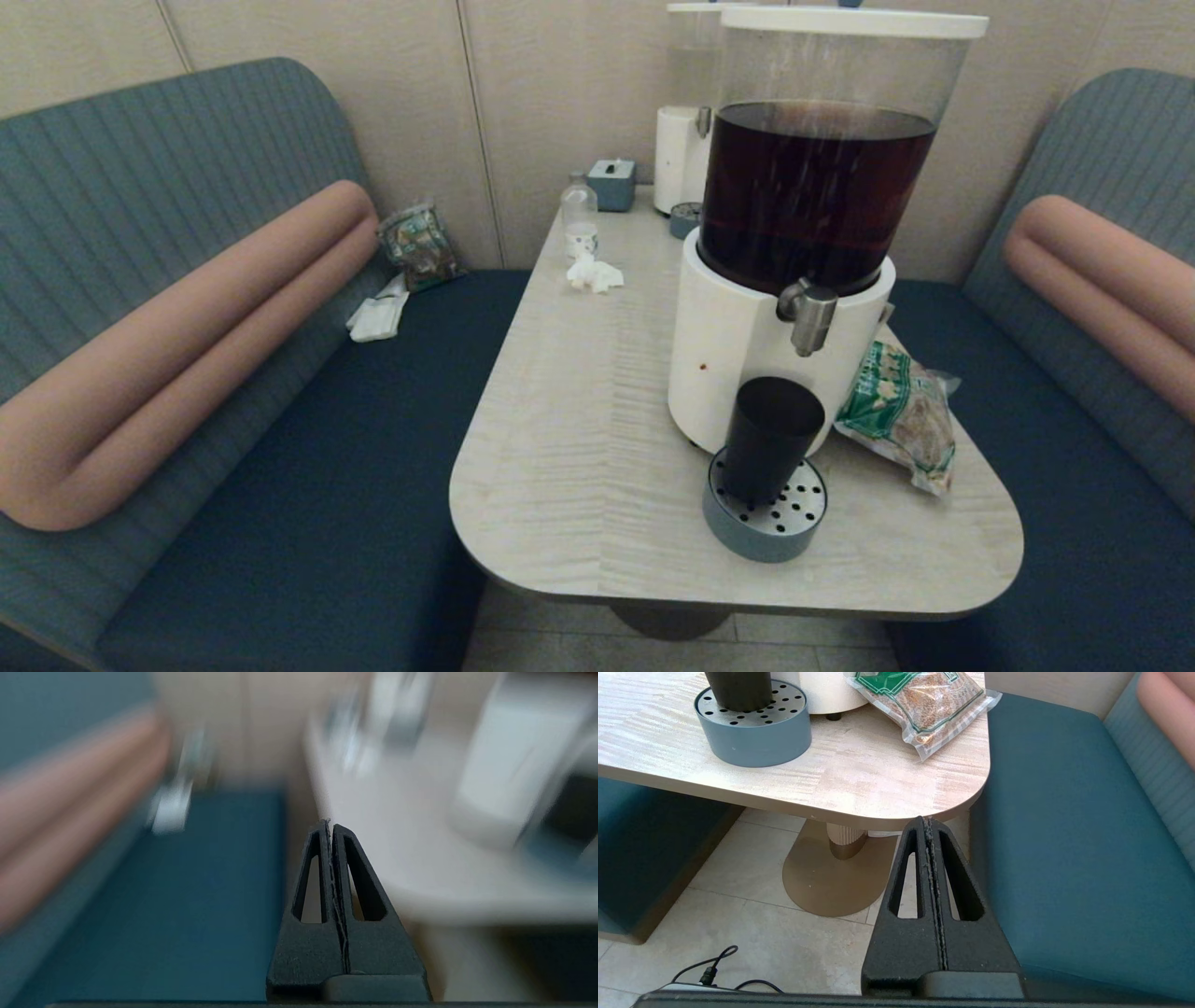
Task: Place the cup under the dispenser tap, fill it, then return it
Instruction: Turn on the faucet
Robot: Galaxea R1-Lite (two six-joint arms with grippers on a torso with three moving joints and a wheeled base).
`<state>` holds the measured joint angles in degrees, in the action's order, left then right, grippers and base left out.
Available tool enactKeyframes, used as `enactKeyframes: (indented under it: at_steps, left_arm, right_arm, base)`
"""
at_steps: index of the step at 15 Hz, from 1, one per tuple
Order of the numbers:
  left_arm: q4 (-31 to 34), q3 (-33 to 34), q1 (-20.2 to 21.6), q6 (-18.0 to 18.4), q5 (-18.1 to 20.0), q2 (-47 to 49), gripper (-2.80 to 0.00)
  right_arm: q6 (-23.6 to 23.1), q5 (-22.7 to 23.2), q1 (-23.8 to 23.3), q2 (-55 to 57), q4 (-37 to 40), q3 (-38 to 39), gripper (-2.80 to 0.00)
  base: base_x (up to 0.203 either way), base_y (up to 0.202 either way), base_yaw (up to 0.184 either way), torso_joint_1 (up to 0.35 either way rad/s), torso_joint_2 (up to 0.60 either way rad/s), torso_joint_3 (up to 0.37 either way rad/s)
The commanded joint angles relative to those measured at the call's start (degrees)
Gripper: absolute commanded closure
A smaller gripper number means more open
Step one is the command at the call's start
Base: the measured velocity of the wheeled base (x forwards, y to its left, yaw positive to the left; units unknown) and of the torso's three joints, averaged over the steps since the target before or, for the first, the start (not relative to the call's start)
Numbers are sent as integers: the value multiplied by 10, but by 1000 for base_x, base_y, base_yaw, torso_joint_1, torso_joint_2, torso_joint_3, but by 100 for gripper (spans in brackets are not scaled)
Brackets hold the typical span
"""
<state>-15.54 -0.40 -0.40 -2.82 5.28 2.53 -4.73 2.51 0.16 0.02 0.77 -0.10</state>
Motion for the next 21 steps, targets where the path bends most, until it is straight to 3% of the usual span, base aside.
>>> enactKeyframes:
  at_steps: [1, 3, 9, 12, 16, 17, 19, 20, 21]
  left_arm:
    - [123, 1, 2, 12, -30, -25, 0]
    - [155, 2, 2, 14, -44, -25, 0]
    - [150, 4, 2, 4, -45, -25, 0]
    - [150, 4, 2, 4, -45, -25, 0]
    - [150, 3, 2, 4, -45, -25, 0]
    - [150, 4, 2, 4, -45, -25, 0]
    - [150, 4, 2, 4, -45, -25, 0]
    - [150, 4, 2, 4, -45, -25, 0]
    - [150, 4, 2, 4, -45, -25, 0]
  right_arm:
    - [0, 0, 0, -1, 0, 0, 0]
    - [0, 0, 0, -1, 0, 0, 0]
    - [-20, 4, 0, 4, 14, -28, 0]
    - [17, 6, 0, 105, 44, -173, 0]
    - [83, 10, 2, 417, 66, -430, 0]
    - [101, 24, 6, 490, 70, -493, 0]
    - [151, 103, 26, 587, 77, -583, 0]
    - [187, 161, 35, 611, 78, -613, 0]
    - [242, 257, 40, 631, 77, -621, 0]
  base:
    - [0, 0, 0, 0, 0, 0]
    - [0, 0, 0, 0, 0, 0]
    - [0, 0, 0, 0, 0, 0]
    - [0, 0, 0, 0, 0, 0]
    - [0, 0, 0, 0, 0, 0]
    - [0, 0, 0, 0, 0, 0]
    - [0, 0, 0, 0, 0, 0]
    - [0, 0, 0, 0, 0, 0]
    - [0, 0, 0, 0, 0, 0]
